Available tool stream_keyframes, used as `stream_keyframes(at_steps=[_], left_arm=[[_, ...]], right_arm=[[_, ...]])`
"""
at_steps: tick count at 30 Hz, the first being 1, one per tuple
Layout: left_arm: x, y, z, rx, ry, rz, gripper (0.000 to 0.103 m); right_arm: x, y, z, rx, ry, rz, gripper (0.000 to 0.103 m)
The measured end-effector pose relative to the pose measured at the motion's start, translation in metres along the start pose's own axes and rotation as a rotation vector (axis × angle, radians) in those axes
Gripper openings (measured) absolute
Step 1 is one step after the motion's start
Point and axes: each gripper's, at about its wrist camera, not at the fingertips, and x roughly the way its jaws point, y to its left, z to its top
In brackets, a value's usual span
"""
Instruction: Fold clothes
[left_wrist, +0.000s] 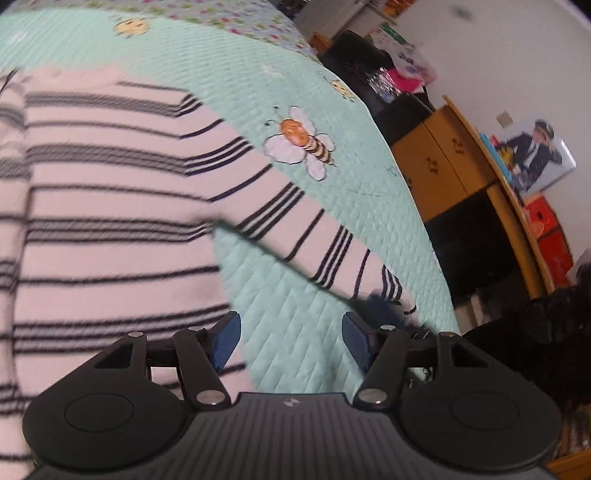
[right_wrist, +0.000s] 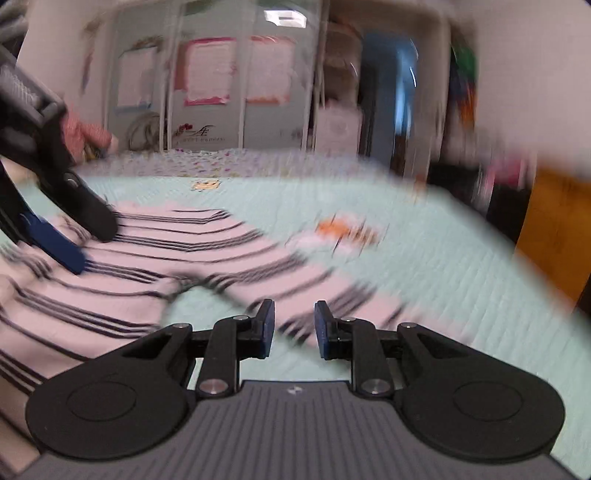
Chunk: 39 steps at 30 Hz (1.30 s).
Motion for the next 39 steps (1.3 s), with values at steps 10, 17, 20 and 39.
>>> stream_keyframes(at_steps=[10,17,20,39], left_arm=[[0.074,-0.112,-0.054,0.936,-0.096,0.145,0.063],[0.143,-0.151,-0.074,1.227,-0.098,0.182,0.063],[0.165,-0.159,-0.076,1.286,-0.071,0.188,0.063],[0.059,-0.127,0.057,0.681,-0.238,0.166,0.005]], right_arm=[[-0.079,-0.103,-0.066,0.810,-0.082,0.010,0.052],[-0.097,-0.111,-0.094,0.922,-0.098,0.035,0.054],[-0.099,-0.112,-0.101,0.908,-0.091,0.044,0.053],[-0.105,0.007,-0.103,0.588,0.477,0.528,0.056]])
